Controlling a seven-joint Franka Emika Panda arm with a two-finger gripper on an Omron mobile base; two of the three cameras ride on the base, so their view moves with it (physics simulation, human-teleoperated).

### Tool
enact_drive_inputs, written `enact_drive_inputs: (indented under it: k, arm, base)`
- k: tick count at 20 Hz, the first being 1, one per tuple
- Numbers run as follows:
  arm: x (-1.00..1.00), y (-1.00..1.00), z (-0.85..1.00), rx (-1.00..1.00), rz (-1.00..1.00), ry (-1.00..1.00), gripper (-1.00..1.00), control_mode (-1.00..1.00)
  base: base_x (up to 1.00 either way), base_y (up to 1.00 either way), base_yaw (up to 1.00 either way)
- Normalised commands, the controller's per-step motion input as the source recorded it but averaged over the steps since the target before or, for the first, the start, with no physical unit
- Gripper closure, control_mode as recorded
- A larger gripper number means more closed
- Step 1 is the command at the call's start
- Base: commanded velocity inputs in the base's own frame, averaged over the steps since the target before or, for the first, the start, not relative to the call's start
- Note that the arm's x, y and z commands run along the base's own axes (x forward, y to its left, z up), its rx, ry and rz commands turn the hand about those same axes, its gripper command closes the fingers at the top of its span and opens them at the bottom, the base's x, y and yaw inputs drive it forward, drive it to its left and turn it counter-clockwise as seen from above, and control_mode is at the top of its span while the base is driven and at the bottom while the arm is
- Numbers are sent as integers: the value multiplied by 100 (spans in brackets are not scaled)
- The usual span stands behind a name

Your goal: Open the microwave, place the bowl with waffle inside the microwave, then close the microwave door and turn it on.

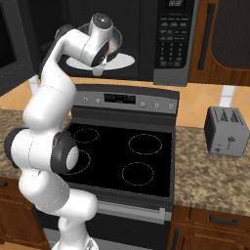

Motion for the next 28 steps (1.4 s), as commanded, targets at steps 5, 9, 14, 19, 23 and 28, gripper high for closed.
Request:
enact_drive_inputs:
  k: [5, 9, 14, 19, 23, 28]
  arm:
    - [39, 0, 0, 0, 0, 0, 100, -100]
    - [41, 0, -6, 0, 0, 0, 100, -100]
    - [24, 0, -21, 0, 0, 0, 100, -100]
    - [14, 0, -31, 0, 0, 0, 100, -100]
    - [7, 3, -18, 0, 0, 0, 100, -100]
    - [0, 0, 0, 0, 0, 0, 100, -100]
  base:
    - [0, 0, 0]
    - [0, 0, 0]
    - [0, 0, 0]
    - [0, 0, 0]
    - [0, 0, 0]
    - [0, 0, 0]
